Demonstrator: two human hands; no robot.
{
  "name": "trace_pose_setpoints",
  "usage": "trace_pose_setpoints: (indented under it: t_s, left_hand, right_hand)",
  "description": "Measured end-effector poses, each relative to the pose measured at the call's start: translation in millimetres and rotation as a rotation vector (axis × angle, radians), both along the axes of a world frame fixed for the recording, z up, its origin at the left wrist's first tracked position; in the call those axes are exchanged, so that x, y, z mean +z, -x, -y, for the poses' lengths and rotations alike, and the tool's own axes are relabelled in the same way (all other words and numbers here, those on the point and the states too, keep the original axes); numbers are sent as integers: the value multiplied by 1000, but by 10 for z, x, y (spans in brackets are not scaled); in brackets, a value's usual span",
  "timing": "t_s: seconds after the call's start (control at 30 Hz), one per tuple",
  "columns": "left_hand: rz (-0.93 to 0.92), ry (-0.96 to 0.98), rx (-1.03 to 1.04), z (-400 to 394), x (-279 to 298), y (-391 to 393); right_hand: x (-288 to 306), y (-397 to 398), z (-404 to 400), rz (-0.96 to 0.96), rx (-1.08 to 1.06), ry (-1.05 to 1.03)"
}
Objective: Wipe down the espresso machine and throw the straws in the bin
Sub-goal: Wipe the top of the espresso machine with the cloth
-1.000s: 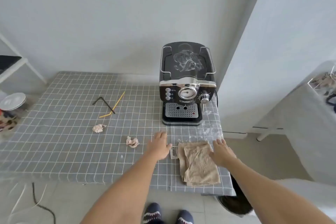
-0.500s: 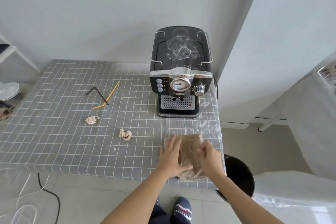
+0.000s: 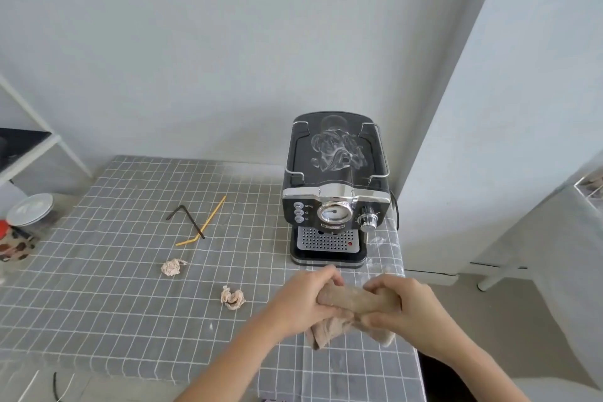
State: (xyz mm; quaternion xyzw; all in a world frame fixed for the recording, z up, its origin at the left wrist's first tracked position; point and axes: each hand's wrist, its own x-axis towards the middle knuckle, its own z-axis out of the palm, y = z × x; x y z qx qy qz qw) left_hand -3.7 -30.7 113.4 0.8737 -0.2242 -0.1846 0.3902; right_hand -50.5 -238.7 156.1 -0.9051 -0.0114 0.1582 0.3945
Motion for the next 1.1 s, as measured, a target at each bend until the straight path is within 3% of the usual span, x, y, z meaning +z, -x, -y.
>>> trace_pose_setpoints:
  t_s: [0.1, 0.2, 0.33, 0.43, 0.5, 0.6, 0.73, 0.83, 0.97, 1.1]
  left_hand:
    - [78, 34, -57, -92, 486, -307]
    - [152, 231, -6, -167, 883, -622]
    - [345, 507, 280, -190, 986, -1082]
    - [397, 496, 559, -106, 840, -1410]
    - [342, 447, 615, -16, 687, -1591]
    - [289, 379, 679, 103, 495, -1742]
    - [254, 374, 783, 150, 416, -1711]
    - [287, 372, 790, 159, 358, -1688]
    - [253, 348, 826, 164, 360, -1718]
    - [275, 340, 820, 160, 369, -1670]
  right_hand:
    - [232, -157, -55, 139, -89, -59]
    - [627, -381, -102, 276, -172, -191]
    - [1180, -804, -169, 397, -348, -390]
    - [1380, -1231, -176, 632, -516, -216]
    - [1422, -1513, -229, 750, -594, -109]
    - [1319, -1883, -317, 722, -473, -4]
    - [952, -2261, -420, 342, -13, 226]
    - [615, -2519, -636, 235, -38, 246]
    - [360, -2675, -841, 397, -64, 431]
    - [352, -2607, -759, 502, 126, 459]
